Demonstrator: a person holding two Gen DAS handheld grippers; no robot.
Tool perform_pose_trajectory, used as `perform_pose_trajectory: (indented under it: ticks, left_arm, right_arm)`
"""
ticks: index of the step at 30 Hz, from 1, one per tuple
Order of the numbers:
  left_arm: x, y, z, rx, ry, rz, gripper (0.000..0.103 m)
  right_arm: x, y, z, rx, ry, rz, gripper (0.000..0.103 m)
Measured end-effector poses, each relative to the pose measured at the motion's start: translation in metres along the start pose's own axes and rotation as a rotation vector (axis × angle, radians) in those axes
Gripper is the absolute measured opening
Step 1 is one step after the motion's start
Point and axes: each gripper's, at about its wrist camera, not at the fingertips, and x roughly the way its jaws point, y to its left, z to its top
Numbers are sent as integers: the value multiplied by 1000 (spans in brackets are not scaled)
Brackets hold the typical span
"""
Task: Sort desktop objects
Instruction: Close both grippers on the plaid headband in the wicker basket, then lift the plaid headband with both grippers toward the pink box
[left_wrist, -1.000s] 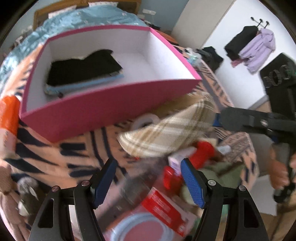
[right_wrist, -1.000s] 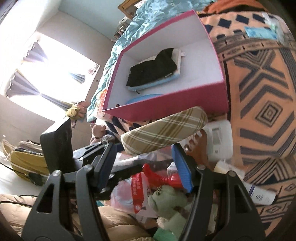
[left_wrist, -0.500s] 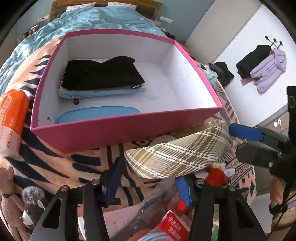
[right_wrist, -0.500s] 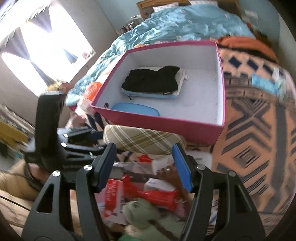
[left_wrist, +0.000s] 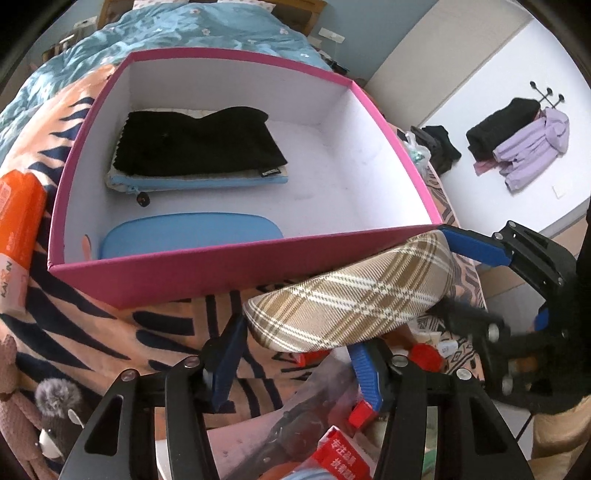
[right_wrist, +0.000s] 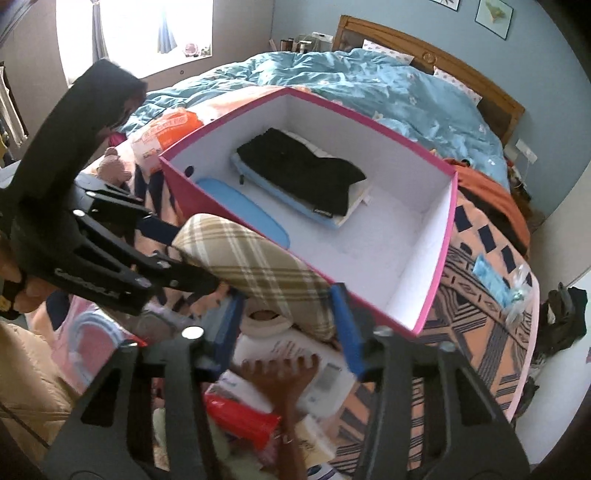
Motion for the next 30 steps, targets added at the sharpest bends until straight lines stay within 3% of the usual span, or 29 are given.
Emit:
perform_pose_trajectory:
  ticks: [21, 29, 30]
  left_arm:
    - [2, 1, 9, 8, -6, -7, 55]
    - [-8, 2, 9, -3, -36, -23, 55]
    - [-10, 2, 9, -1, -41, -24, 55]
  right_arm:
    - [0, 9, 11, -98, -60, -80, 39]
    - [-11, -15, 15, 56, -75, 9, 37]
    - [-14, -20, 16, 90, -78, 33, 32]
